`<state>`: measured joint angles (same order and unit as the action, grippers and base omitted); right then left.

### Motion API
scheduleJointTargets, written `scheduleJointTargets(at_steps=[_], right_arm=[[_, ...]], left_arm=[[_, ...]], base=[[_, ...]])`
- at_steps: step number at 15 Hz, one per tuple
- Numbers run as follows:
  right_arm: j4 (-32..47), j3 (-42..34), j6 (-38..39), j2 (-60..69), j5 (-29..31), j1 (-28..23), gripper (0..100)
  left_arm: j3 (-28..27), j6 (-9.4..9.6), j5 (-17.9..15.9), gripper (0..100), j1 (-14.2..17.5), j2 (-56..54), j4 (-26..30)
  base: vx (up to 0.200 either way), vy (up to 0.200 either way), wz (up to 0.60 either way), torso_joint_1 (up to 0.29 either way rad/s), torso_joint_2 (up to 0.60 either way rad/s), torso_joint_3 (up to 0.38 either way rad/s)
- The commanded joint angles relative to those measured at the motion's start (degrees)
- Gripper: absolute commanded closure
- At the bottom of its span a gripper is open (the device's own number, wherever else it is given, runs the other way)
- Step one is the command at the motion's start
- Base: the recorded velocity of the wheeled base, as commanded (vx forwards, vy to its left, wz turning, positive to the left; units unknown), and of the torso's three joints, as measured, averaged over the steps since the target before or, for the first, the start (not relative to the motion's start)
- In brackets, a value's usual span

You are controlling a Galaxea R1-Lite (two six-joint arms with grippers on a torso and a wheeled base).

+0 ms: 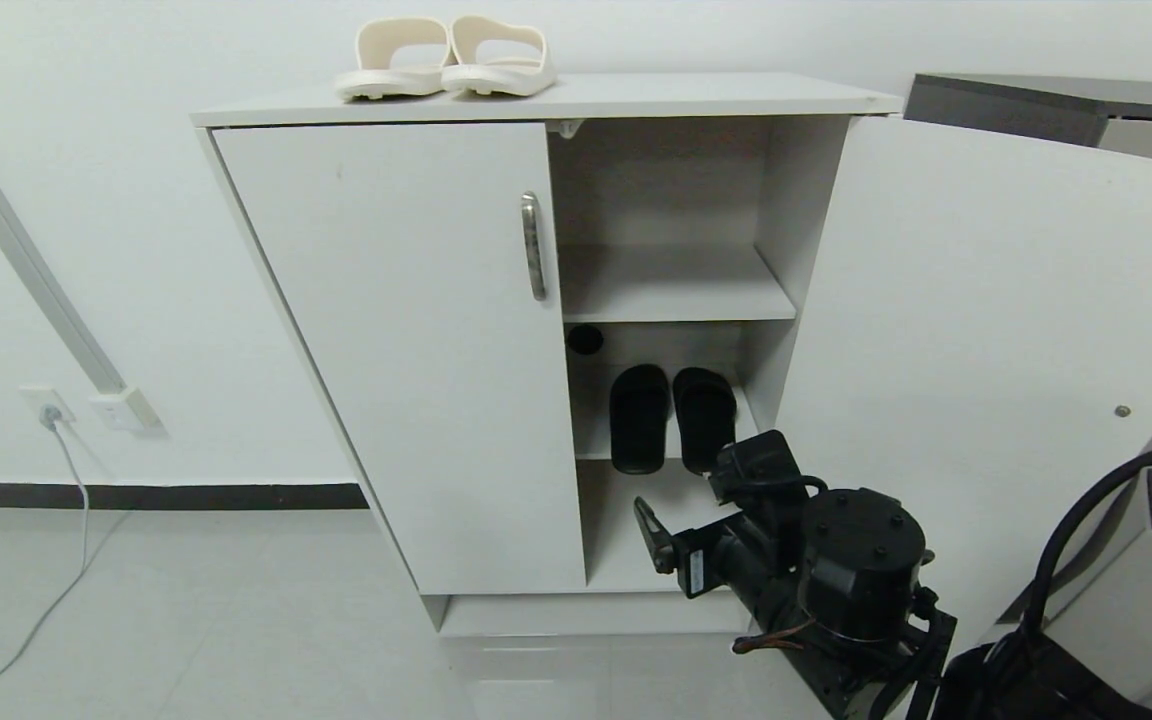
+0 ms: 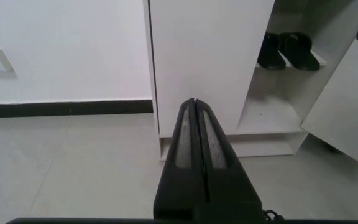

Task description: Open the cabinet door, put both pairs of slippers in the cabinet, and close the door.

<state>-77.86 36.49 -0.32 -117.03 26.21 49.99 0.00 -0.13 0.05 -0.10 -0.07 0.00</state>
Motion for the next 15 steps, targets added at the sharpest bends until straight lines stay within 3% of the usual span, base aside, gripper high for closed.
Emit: scheduleJointTargets(at_steps=[1,15], right_arm=[[-0.01,-0.10,-0.03,-0.13,-0.02,0.02,0],[-0.54,-0.63,-0.03,-0.13,-0.02,0.02,0]], left_arm=[[0.00,-0.04,0.04,100,0.01,0.07,0.00],[0.00,-0.04,-0.05,100,0.01,0.07,0.00]], base=[[0.000,0.000,0.00,0.000,0.00,0.000],[0.000,0.200,0.00,0.002,0.00,0.005]])
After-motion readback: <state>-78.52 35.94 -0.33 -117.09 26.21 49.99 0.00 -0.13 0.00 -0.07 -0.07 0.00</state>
